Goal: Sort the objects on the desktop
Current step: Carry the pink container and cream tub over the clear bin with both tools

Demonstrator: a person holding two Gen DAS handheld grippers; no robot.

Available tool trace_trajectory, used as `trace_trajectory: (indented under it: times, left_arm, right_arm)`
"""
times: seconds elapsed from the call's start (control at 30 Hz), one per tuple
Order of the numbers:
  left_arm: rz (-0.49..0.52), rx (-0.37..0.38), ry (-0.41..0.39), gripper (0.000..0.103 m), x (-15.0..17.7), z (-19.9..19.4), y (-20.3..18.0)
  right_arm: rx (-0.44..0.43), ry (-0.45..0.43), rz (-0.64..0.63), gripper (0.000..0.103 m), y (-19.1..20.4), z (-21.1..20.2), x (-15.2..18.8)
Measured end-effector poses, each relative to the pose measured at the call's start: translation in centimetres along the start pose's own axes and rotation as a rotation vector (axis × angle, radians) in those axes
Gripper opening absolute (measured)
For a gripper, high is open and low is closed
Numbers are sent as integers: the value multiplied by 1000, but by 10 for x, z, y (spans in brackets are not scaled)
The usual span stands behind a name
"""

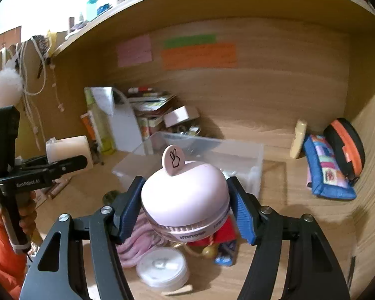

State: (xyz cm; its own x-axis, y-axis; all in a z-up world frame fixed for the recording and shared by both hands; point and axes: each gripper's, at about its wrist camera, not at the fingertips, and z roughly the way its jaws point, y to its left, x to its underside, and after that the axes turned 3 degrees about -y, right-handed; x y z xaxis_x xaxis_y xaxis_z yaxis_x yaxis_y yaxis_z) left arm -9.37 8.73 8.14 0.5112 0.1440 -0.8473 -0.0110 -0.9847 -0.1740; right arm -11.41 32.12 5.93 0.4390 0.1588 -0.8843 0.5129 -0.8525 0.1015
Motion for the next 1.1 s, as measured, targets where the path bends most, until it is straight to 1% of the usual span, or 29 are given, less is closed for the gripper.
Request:
trace_trajectory:
  times: [0.17,0.27,0.4,0.5,0.63,0.87,1.0,1.1]
  left_arm:
    - [10,21,4,69,-19,14,-3]
    - [20,26,14,69,-28,26,-5]
    - [23,54,47,69,-38,47,-10]
    - [29,61,70,69,-42,62,-13]
    - [40,67,112,69,-43,84,-15]
    - [59,70,188,69,-41,120,-19]
    - [63,75,244,69,-39,141,-19]
    - [73,70,271,69,-37,152,-21]
  right_arm:
    - [20,-6,8,63,-14,10,-13]
    - [31,5,10,62,-21,22,-21]
    - [29,33,22,62,-28,41,-27]
    - [25,47,37,63,-32,53,-29]
    - [12,66,64,62,-36,68,-34]
    - [23,109,74,62,-41,99,-40]
    - [26,151,86,62,-45,121,-38]
    - [47,181,82,62,-47,137,-34]
